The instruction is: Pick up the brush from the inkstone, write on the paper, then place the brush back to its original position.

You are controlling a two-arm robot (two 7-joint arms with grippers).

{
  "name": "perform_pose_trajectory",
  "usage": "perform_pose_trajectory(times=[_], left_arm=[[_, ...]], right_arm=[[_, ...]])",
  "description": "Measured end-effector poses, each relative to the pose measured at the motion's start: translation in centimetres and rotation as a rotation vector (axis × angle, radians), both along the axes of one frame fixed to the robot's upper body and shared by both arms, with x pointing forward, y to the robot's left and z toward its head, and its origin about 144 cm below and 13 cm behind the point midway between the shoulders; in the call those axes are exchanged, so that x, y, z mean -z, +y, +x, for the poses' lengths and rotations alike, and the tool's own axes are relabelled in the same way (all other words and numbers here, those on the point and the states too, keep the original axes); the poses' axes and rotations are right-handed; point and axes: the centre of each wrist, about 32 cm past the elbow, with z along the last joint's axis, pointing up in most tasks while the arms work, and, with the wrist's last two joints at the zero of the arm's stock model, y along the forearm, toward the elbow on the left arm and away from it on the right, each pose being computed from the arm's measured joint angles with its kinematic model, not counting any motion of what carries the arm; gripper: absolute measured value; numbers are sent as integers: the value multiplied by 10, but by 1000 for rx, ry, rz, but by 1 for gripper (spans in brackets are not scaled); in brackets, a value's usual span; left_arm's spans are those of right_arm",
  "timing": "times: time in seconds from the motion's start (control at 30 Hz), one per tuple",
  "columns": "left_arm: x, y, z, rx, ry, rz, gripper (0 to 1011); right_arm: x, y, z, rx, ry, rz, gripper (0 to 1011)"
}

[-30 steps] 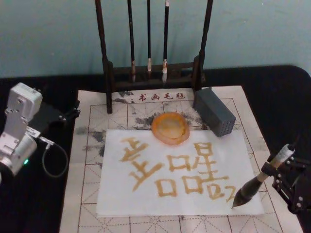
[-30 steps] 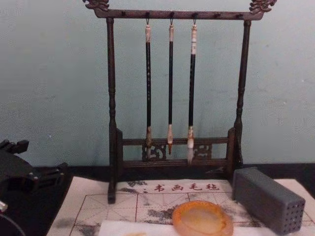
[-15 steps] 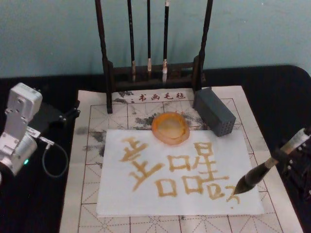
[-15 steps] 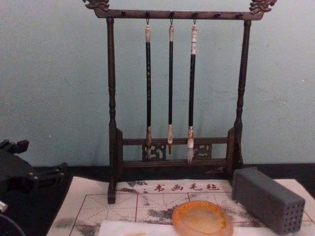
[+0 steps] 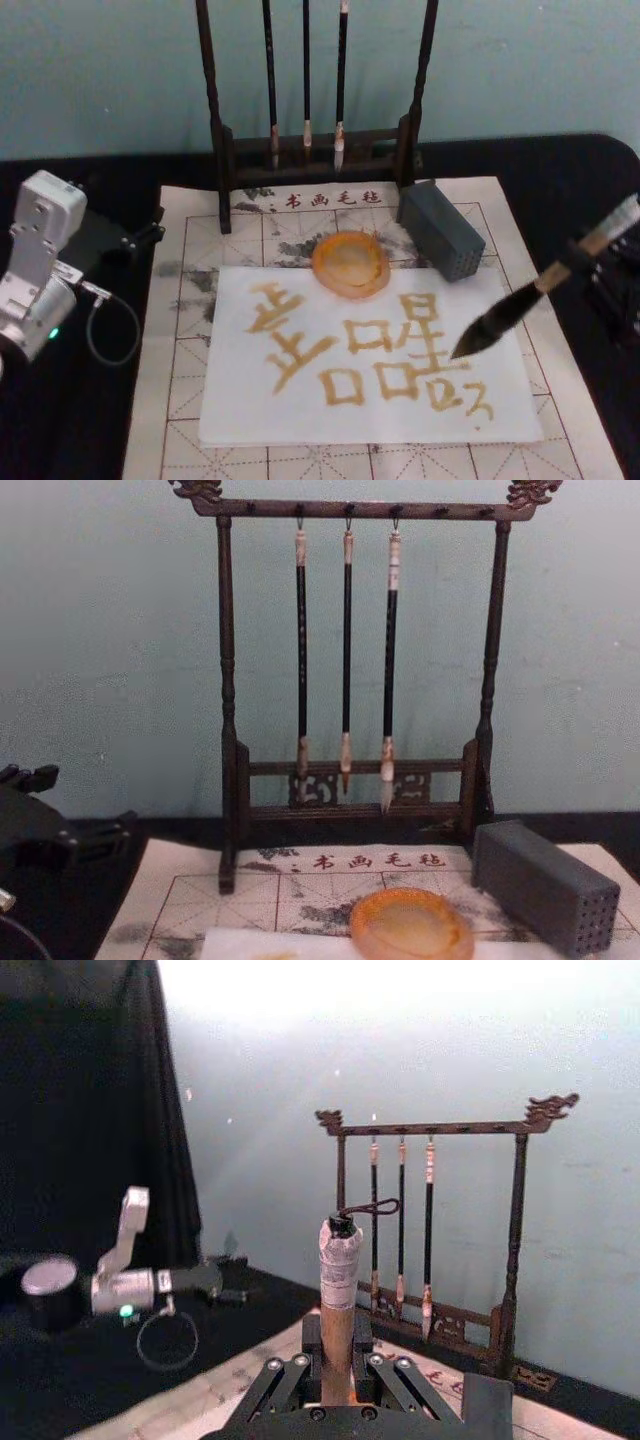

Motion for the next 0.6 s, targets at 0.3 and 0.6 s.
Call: perform_pose_trajectory(times=[0.3, 0.6], left_arm=[[0, 0, 0, 0, 0, 0, 1001], [0, 0, 0, 0, 0, 0, 1001]], right_arm=[[6, 13, 32, 24, 95, 146, 195], [15, 25, 56, 48, 198, 268, 195]])
